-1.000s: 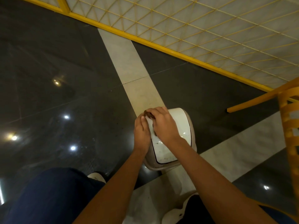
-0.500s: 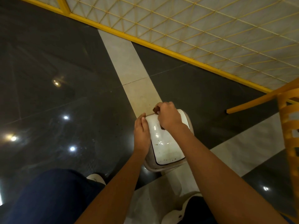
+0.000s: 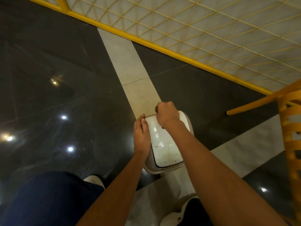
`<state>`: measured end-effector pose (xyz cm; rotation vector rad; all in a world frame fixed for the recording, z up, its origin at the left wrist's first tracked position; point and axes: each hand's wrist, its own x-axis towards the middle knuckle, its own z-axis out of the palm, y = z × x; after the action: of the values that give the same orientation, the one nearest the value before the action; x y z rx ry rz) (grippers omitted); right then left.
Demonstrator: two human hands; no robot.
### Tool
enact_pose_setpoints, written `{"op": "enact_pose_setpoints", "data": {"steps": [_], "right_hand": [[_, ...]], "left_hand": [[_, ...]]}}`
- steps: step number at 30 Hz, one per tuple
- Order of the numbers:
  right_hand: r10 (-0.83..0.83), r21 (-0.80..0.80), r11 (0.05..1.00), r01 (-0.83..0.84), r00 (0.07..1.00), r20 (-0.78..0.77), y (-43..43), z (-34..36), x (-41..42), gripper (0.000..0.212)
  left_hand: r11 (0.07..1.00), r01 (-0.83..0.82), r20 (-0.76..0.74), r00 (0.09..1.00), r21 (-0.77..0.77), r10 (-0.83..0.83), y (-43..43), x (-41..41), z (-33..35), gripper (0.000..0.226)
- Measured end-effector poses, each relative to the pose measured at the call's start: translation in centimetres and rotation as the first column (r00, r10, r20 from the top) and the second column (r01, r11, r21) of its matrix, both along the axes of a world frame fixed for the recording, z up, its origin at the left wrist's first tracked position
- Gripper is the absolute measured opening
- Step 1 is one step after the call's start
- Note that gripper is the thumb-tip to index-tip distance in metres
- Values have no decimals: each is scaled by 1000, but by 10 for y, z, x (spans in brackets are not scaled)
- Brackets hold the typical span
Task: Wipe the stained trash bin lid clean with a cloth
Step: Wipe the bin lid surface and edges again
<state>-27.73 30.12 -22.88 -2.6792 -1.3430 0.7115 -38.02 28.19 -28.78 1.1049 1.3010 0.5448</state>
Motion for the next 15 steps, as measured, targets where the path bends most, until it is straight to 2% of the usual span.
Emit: {"op": "enact_pose_setpoints", "data": {"steps": [5,7,10,12,15], "right_hand": [[117,182,978,-102,991,-70,-8,-8,-37,26],[120,198,975,-96,986,-112,-14,-10,-25,26],[39,202,979,-22,996,-80,-25,-8,5,27],[-71,212,974,78,997,-37,-37,-7,28,30],[-237,224,944,243,970,-56,-56,-11,56,29]], "left_hand": [[997,24,27,999,-70,-22,1,2,-11,41],[1000,4,-9,1000,-17,-4,1,1,-3,38],[999,23,-28,999,41,-22,4,0,6,38],[997,59,-26,998,57,-58,9,1,8,39],[984,143,-71,988,104,-136,20,5,9,41]]}}
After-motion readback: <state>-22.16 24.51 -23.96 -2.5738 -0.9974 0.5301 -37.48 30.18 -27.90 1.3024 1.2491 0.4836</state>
